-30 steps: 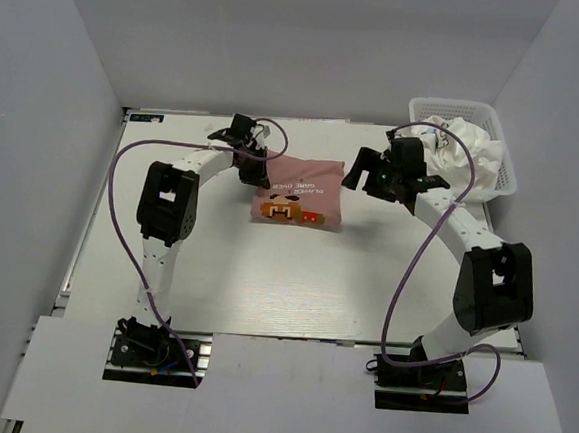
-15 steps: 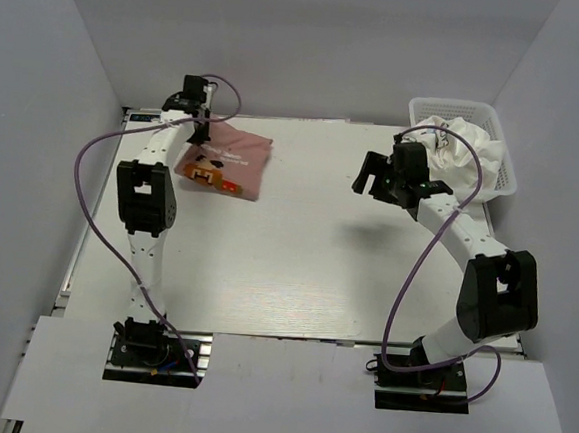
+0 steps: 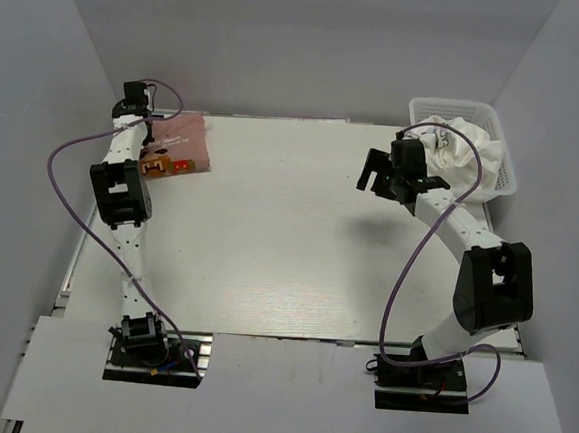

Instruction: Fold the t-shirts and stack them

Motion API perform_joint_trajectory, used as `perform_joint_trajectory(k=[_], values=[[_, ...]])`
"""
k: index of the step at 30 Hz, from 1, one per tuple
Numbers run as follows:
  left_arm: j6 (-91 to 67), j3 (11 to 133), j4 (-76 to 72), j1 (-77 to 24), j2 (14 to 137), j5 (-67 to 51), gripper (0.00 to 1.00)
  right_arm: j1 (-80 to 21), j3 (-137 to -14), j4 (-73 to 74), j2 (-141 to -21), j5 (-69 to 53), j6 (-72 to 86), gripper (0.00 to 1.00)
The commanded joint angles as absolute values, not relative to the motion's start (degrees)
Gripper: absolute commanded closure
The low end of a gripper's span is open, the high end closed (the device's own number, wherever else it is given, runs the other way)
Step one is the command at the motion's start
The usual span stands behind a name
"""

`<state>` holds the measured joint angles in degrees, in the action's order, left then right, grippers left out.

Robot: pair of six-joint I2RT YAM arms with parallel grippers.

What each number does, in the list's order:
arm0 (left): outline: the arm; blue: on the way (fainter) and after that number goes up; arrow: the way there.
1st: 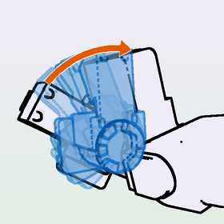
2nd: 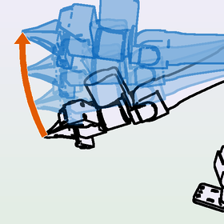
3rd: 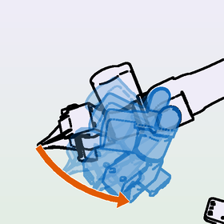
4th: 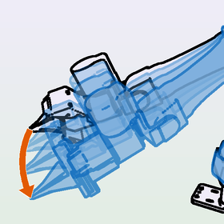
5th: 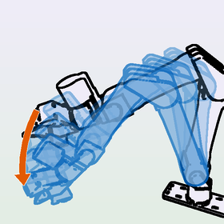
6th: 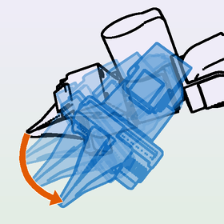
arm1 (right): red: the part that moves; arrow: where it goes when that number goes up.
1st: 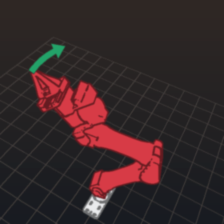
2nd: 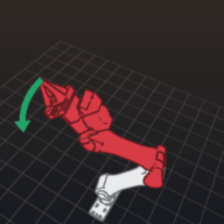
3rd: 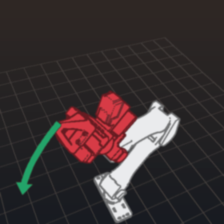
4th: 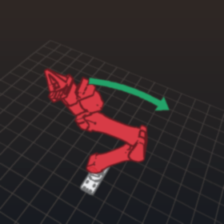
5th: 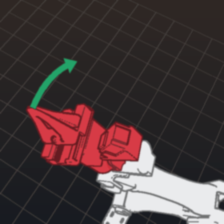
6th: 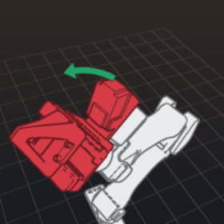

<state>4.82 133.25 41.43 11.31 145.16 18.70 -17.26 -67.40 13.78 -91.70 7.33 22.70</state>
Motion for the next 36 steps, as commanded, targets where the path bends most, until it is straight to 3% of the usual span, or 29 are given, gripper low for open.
perform_joint_trajectory(k=[1,8,9,10,11,13,20,24,28,34,36], values=[[7.21,138.24,36.3,11.07,144.22,21.18,1.0,-17.05,-71.19,15.02,-92.81,8.62,21.8,0.1],[8.44,138.25,29.1,13.45,145.28,23.55,1.0,-16.96,-70.93,15.29,-92.46,8.88,21.88,0.1],[8.44,138.25,28.48,14.06,145.81,22.08,0.95,-16.79,-70.84,15.64,-92.2,9.05,21.71,0.1],[8.44,138.25,27.95,14.06,145.81,21.1,0.83,-17.14,-70.75,15.73,-92.2,9.14,21.71,0.1],[8.44,138.25,27.95,14.06,145.29,20.48,0.6,-17.05,-70.75,15.91,-92.2,9.4,21.8,0.1],[7.73,138.25,28.47,14.06,144.41,20.48,0.01,-17.14,-70.93,16.87,-92.2,9.67,21.71,0.1],[3.7,131.85,30.59,12.93,132.39,21.89,0.0,-17.23,-69.09,16.61,-86.94,9.14,22.94,0.1],[0.1,124.02,33.3,11.87,120.43,9.38,0.0,-17.49,-66.1,16.17,-81.75,6.16,23.99,0.1],[-13.66,112.18,33.24,9.51,108.39,2.74,0.0,-17.32,-58.03,14.33,-74.47,5.18,26.01,0.1],[-28.28,64.52,12.0,-2.07,79.58,-8.86,0.0,-17.4,-45.45,9.06,-62.41,1.23,29.7,0.1],[-29.61,56.9,10.03,-6.31,73.16,-8.88,0.0,-17.49,-40.62,7.13,-57.93,0.53,31.72,0.1]])
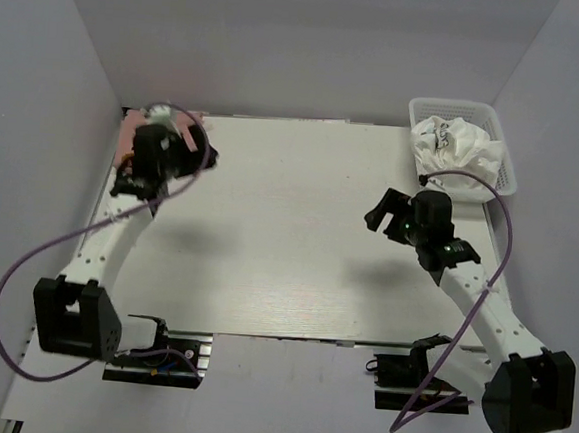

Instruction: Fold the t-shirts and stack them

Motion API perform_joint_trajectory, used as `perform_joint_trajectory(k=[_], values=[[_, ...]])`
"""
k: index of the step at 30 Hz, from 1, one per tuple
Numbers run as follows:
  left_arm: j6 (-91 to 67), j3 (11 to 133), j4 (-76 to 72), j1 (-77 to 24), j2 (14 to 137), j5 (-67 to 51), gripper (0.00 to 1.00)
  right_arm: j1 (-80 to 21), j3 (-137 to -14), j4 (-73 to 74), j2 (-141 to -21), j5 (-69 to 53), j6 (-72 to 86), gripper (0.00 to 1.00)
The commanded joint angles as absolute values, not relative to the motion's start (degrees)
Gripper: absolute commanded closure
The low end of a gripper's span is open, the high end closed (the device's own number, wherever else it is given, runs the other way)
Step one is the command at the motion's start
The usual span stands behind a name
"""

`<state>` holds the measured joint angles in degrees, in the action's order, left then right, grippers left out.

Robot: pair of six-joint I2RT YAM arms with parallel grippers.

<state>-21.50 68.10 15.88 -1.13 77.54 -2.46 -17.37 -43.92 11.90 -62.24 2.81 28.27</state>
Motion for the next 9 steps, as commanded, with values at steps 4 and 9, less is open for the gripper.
perform_joint_trajectory(k=[4,9], values=[[-31.64,42.13,12.82,-12.21,60.33,-6.77,0.0,-17.4,-35.43,6.86,-53.1,-2.11,32.34,0.1],[-32.25,39.11,20.37,-13.88,55.2,0.87,0.0,-17.31,-29.8,3.61,-48.97,-3.78,32.52,0.1]])
